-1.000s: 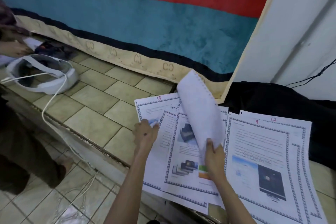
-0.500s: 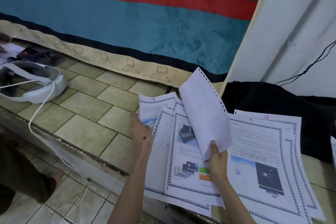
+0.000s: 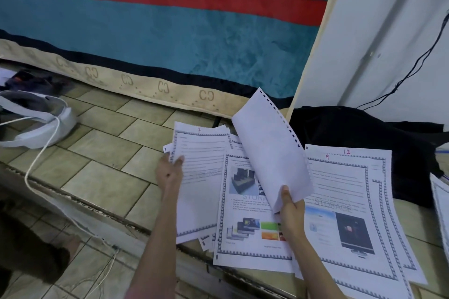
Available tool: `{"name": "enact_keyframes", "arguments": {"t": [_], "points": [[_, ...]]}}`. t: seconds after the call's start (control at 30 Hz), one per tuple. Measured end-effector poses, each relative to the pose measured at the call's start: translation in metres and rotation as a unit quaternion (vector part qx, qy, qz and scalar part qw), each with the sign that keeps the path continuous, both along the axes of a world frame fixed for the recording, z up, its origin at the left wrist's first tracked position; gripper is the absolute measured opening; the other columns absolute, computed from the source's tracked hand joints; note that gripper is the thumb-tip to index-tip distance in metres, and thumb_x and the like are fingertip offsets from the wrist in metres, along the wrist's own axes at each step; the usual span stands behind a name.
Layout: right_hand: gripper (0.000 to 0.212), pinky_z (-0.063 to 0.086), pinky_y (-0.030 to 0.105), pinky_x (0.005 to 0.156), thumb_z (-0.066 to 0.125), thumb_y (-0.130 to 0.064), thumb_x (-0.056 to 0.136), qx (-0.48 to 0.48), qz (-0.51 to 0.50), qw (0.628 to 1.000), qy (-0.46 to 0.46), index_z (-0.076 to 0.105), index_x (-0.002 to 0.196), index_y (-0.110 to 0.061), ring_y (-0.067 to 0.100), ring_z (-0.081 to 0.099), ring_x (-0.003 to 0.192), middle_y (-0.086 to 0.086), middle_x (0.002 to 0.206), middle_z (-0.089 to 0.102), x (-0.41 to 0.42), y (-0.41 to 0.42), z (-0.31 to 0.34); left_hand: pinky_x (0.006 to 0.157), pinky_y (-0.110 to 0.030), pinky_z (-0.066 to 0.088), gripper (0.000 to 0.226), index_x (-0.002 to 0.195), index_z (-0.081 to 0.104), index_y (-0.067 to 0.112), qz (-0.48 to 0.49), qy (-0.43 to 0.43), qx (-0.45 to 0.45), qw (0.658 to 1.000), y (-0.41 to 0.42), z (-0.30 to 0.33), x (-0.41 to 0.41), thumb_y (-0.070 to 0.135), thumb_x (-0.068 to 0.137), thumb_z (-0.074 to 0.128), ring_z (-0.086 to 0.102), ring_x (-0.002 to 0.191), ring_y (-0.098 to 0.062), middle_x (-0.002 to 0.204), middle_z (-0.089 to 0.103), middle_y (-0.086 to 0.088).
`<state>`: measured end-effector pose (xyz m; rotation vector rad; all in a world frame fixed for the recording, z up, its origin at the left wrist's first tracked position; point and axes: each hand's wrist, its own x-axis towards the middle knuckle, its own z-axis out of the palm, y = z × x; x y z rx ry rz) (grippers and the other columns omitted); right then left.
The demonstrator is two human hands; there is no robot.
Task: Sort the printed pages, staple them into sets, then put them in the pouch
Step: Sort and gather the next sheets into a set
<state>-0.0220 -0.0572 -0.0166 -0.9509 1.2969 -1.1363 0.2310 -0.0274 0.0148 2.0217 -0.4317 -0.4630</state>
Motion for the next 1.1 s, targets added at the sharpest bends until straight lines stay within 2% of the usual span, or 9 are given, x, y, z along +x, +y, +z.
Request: {"name": "enact_keyframes", "arguments": {"t": [0.37,0.47,0.53,0.6,0.67,0.77,0.83,0.97,1.1], "points": [[0.045,0.039,0.032,0.098,0.044,-0.026,0.098,0.006,0.017,1.0,0.006,0.038,0.138,-0.006,0.025,0.049,0.118,0.011,0.131,0.052,-0.001,0.0,-0.003,0.076,-0.038,0.049,0.026,0.109,0.06,0.003,0.007,-0.034,0.052,0.998,-0.003,0.0,0.02,0.018,0.088,0.063,0.063,0.097,-0.036,0.111,0.066,-0.019],[0.074,0.04,0.022,0.099,0.052,-0.061,0.082,-0.028,0.111,0.992,0.059,0.038,0.139,-0.016,0.02,0.048,0.125,0.001,0.132,0.052,0.001,0.009,0.0,0.078,-0.04,0.049,0.027,0.11,0.06,0.005,0.002,-0.041,0.064,0.997,-0.004,0.0,0.024,0.021,0.089,0.061,0.062,0.098,-0.036,0.111,0.066,-0.018],[0.094,0.038,0.02,0.103,0.046,-0.086,0.062,-0.089,0.279,0.937,0.191,0.039,0.136,-0.029,0.013,0.043,0.129,-0.009,0.136,0.049,0.006,0.016,0.007,0.075,-0.038,0.047,0.027,0.111,0.061,0.005,0.012,-0.05,0.066,0.996,-0.007,0.001,0.027,0.022,0.09,0.06,0.062,0.099,-0.036,0.111,0.066,-0.018],[0.102,0.011,0.038,0.119,0.032,-0.092,0.059,-0.145,0.442,0.806,0.367,0.022,0.146,-0.038,0.02,0.003,0.147,-0.009,0.157,0.016,0.017,0.017,0.007,0.074,-0.038,0.045,0.028,0.113,0.061,0.004,0.018,-0.061,0.07,0.995,-0.008,0.005,0.029,0.022,0.091,0.058,0.06,0.101,-0.039,0.112,0.065,-0.02],[0.103,-0.013,0.042,0.116,0.03,-0.089,0.063,-0.108,0.51,0.714,0.467,0.007,0.149,-0.037,0.022,-0.028,0.141,-0.01,0.158,-0.011,0.022,0.015,0.012,0.08,-0.04,0.045,0.03,0.115,0.061,0.003,0.009,-0.064,0.07,0.995,-0.01,0.009,0.031,0.022,0.092,0.057,0.058,0.105,-0.041,0.115,0.063,-0.023],[0.077,-0.006,0.043,0.117,0.028,-0.078,0.08,-0.075,0.49,0.73,0.47,0.027,0.145,-0.039,0.021,-0.014,0.146,-0.005,0.16,0.004,0.028,0.006,0.027,0.089,-0.04,0.045,0.034,0.118,0.06,-0.001,-0.018,-0.039,0.075,0.996,-0.01,0.01,0.037,0.021,0.091,0.059,0.056,0.11,-0.041,0.118,0.061,-0.026],[0.083,-0.001,0.043,0.116,0.008,-0.083,0.074,-0.141,0.421,0.748,0.493,0.04,0.138,-0.041,0.019,0.001,0.146,-0.002,0.158,0.016,0.032,0.0,0.027,0.092,-0.039,0.044,0.036,0.119,0.06,-0.002,-0.031,-0.028,0.092,0.995,-0.006,0.009,0.038,0.019,0.09,0.06,0.055,0.112,-0.041,0.12,0.06,-0.026],[0.095,-0.011,0.05,0.114,-0.017,-0.077,0.063,-0.208,0.399,0.691,0.566,0.012,0.147,-0.043,0.023,-0.008,0.147,-0.006,0.16,0.0,0.035,0.0,-0.009,0.085,-0.04,0.046,0.031,0.115,0.063,0.003,-0.012,-0.066,0.083,0.994,0.003,0.025,0.038,0.022,0.09,0.059,0.059,0.104,-0.041,0.114,0.064,-0.023],[0.09,0.002,0.053,0.114,-0.013,-0.075,0.066,-0.227,0.37,0.683,0.587,0.015,0.146,-0.044,0.024,0.002,0.146,-0.005,0.159,0.008,0.035,-0.002,-0.012,0.076,-0.041,0.044,0.033,0.113,0.063,0.002,0.029,-0.163,0.074,0.983,0.013,0.082,0.038,0.024,0.089,0.059,0.059,0.1,-0.045,0.109,0.063,-0.029]]}}
